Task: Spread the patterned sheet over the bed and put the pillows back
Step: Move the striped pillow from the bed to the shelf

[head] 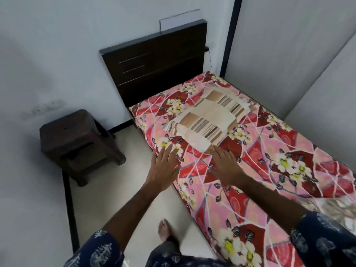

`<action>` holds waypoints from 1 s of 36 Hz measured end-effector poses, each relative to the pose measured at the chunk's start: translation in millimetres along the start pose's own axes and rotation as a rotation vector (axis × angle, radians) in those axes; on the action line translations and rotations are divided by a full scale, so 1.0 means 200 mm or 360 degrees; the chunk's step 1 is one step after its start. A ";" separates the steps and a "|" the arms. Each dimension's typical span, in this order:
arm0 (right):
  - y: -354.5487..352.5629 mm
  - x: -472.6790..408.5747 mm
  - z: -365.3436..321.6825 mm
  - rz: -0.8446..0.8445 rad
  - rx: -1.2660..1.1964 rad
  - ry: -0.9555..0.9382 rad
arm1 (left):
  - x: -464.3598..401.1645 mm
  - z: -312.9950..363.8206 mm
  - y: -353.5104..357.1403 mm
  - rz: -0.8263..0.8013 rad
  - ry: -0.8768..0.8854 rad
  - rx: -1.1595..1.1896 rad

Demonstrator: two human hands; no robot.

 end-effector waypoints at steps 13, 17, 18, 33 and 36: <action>-0.31 -0.83 -0.02 0.0032 -0.0259 0.0365 | -0.90 -0.71 -0.37 -0.0143 0.0322 -0.0179; -0.30 -1.06 0.07 0.0049 -0.0384 0.0473 | -1.20 -0.74 -0.43 -0.0199 0.0454 -0.0124; -0.29 -1.12 0.09 0.0055 -0.0393 0.0495 | -1.28 -0.75 -0.44 -0.0219 0.0480 -0.0094; 0.00 -1.74 0.60 0.0081 -0.1321 0.1258 | -2.53 -0.86 -0.21 -0.0838 0.0629 0.0160; 0.04 -1.78 0.65 0.0191 -0.1531 0.1403 | -2.73 -0.83 -0.15 -0.0892 0.0592 0.0279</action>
Point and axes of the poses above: each hand's wrist, its own x-axis away from the middle knuckle, its own y-axis out of the palm, z = x × y, the point moved 3 cm from there along -x, towards the middle knuckle, and after that the axes turned 13 degrees about -z, right-handed, at the moved point
